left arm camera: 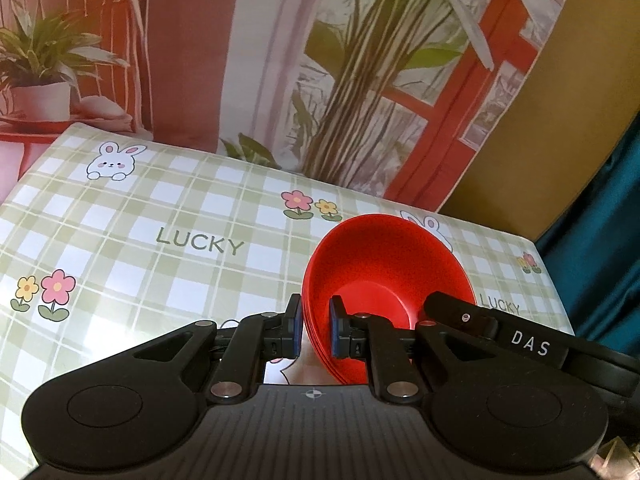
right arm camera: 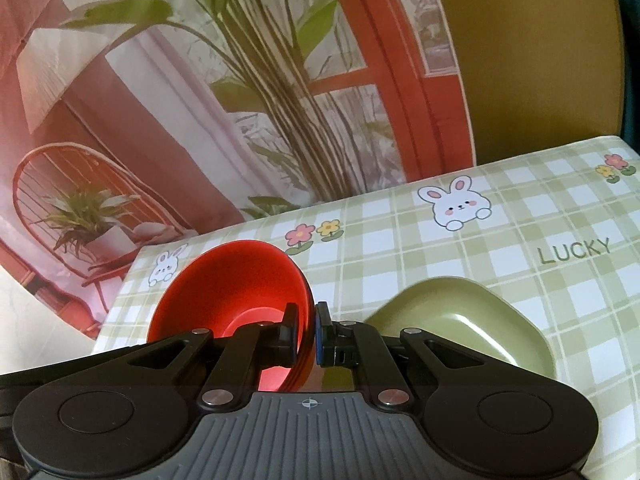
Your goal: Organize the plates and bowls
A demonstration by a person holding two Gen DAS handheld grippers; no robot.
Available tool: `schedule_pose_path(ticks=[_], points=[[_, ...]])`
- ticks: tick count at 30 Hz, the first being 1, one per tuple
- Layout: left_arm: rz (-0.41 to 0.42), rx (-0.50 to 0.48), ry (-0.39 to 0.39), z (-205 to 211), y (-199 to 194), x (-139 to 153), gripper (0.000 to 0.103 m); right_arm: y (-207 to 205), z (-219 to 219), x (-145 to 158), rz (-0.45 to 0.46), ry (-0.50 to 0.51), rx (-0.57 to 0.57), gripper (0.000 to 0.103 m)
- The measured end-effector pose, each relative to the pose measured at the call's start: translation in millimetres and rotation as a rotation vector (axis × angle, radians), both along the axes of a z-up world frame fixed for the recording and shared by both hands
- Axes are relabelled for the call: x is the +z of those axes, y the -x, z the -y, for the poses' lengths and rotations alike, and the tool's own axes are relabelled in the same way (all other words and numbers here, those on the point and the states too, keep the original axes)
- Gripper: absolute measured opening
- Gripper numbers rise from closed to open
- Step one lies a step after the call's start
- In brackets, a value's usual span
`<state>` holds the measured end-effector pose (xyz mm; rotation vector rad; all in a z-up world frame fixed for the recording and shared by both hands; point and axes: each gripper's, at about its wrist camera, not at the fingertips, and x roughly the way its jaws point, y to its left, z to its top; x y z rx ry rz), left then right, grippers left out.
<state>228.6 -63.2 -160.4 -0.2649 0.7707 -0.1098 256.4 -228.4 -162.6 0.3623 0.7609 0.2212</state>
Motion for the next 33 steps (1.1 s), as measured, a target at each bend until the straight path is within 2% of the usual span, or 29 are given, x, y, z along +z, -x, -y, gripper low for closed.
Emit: schedule_pose_path(ticks=[9,20,33], points=[[0.001,-0.041,-0.020,19.2,5.0,0.4,0.014,13.3,20.9,2.5,0.020,-0.016,-0.022,0.008],[-0.020,-0.119,-0.034,52.5,2.6,-11.5,0.014,26.6,60.2,-10.7,0.012,-0.045,-0.079,0.008],[-0.086,-0.176,-0.053,74.9,-2.8,-32.0,0.014,32.7,89.3,-26.1,-0.004,-0.035,-0.123,0.008]])
